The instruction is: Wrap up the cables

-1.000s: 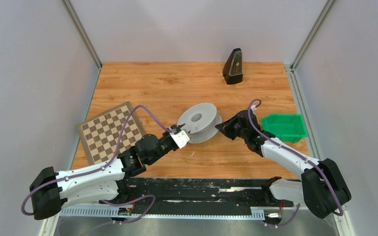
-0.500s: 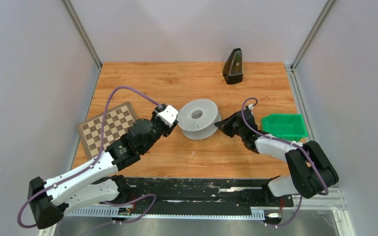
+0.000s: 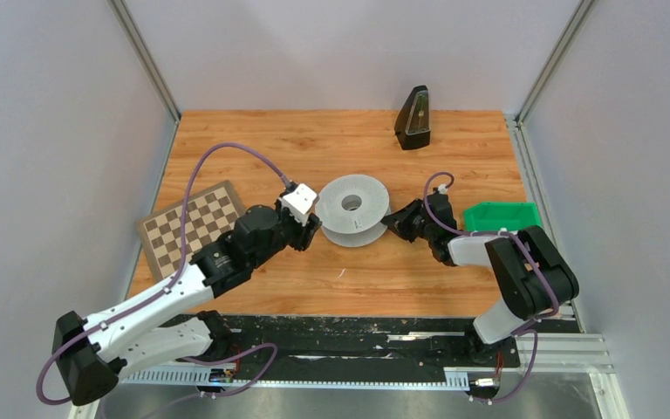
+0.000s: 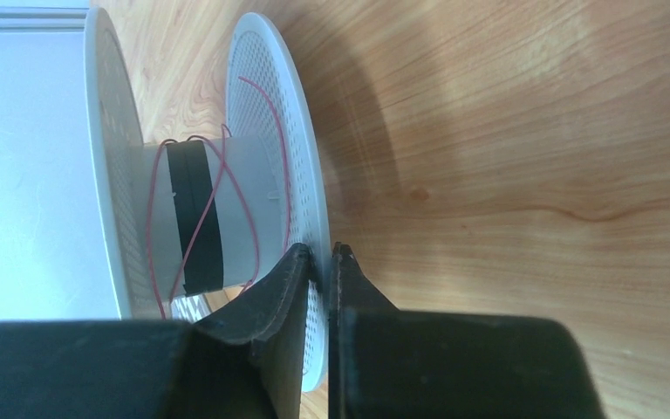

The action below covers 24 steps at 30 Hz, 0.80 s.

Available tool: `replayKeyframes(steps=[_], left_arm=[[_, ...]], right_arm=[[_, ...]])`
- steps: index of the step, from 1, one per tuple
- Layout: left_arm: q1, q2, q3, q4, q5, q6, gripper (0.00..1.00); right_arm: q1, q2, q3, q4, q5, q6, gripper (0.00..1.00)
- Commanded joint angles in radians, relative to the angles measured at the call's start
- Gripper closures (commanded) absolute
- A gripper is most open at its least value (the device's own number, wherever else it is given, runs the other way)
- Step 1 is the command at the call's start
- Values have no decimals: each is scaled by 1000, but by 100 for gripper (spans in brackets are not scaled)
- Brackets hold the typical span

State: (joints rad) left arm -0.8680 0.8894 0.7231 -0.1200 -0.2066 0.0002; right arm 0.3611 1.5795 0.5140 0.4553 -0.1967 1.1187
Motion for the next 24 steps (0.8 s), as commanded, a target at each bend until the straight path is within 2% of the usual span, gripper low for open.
replayKeyframes(steps=[1, 11, 17, 24], left_arm=[[3, 79, 49, 35, 98, -141, 44], [3, 222, 77, 49, 98, -184, 45], [4, 236, 84, 48, 91, -187, 45], [14, 246, 111, 22, 89, -204, 45]], right_arm=[[-13, 40, -4, 16, -8, -56, 88], [-21, 19, -2, -38, 21, -76, 72], [-22, -74, 1, -174, 97, -73, 54], [-21, -189, -6, -311, 161, -71, 45]])
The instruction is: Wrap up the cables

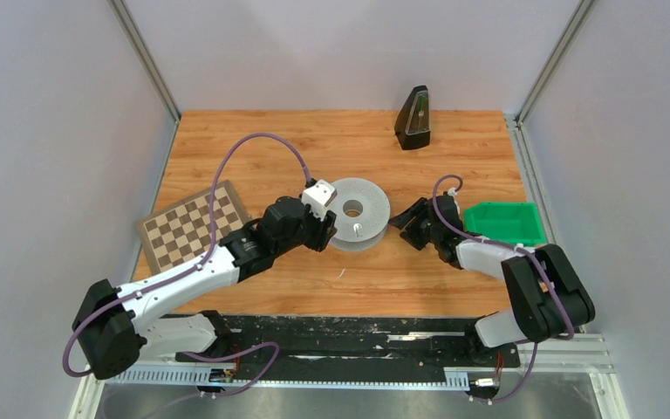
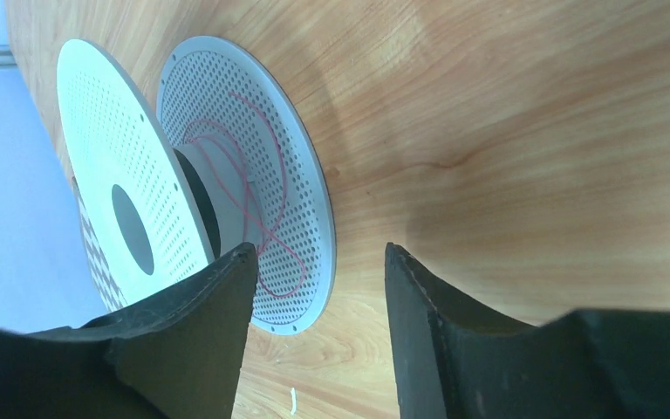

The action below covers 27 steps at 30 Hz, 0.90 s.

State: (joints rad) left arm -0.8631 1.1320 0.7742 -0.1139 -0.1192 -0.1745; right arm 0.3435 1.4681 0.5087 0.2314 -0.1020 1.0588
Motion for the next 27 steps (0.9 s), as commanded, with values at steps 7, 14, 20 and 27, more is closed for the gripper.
replayKeyframes(steps=[7, 14, 20, 27], left_arm=[[17, -45, 120, -71, -37, 54, 44], [17, -218, 136, -105, -60, 130, 39], [16, -381, 102, -89, -36, 44, 24], [16, -493, 59, -101, -24, -12, 0]], right_arm=[[-4, -281, 52, -288, 145, -93, 42], [64, -595, 165, -493, 74, -375, 18], [150, -825, 263, -846, 215, -384, 0], [150, -1029, 378, -1037, 282, -441, 0]])
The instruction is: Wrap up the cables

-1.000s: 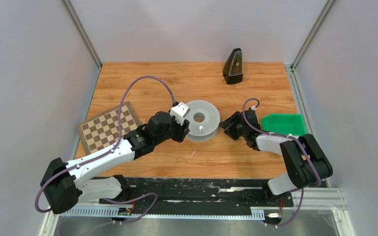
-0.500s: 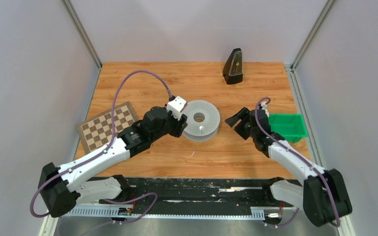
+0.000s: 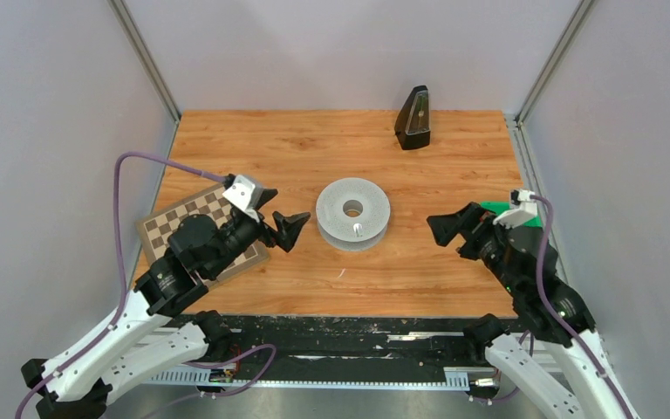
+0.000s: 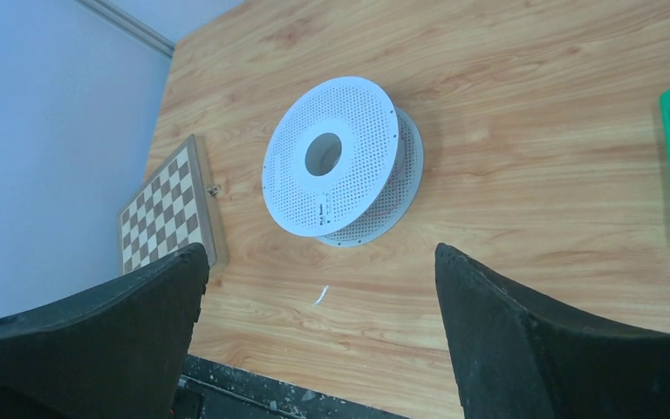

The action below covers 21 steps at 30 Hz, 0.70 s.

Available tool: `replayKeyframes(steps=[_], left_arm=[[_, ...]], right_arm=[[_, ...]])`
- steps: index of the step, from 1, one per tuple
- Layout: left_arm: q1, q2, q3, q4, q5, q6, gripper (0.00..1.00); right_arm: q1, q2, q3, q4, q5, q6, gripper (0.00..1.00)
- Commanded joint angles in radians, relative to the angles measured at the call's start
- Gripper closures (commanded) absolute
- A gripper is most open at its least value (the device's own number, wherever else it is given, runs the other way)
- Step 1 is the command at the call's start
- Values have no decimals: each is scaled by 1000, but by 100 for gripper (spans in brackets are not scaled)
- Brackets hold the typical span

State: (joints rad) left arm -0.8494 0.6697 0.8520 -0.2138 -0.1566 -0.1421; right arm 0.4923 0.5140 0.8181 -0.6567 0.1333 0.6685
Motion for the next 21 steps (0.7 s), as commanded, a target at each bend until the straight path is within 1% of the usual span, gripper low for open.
replayKeyframes(steps=[1, 6, 14, 21], left_arm=[[3, -34, -20, -18, 10, -47, 0], [3, -61, -42, -40, -1, -77, 0], [2, -78, -61, -35, 11, -105, 0], [3, -86, -57, -33, 11, -111, 0]], right_arm=[[2, -98, 70, -158, 43, -42, 0], [2, -161, 51, -186, 28, -41, 0], [2, -135, 96, -190, -6, -59, 0], [2, -123, 101, -175, -10, -66, 0]])
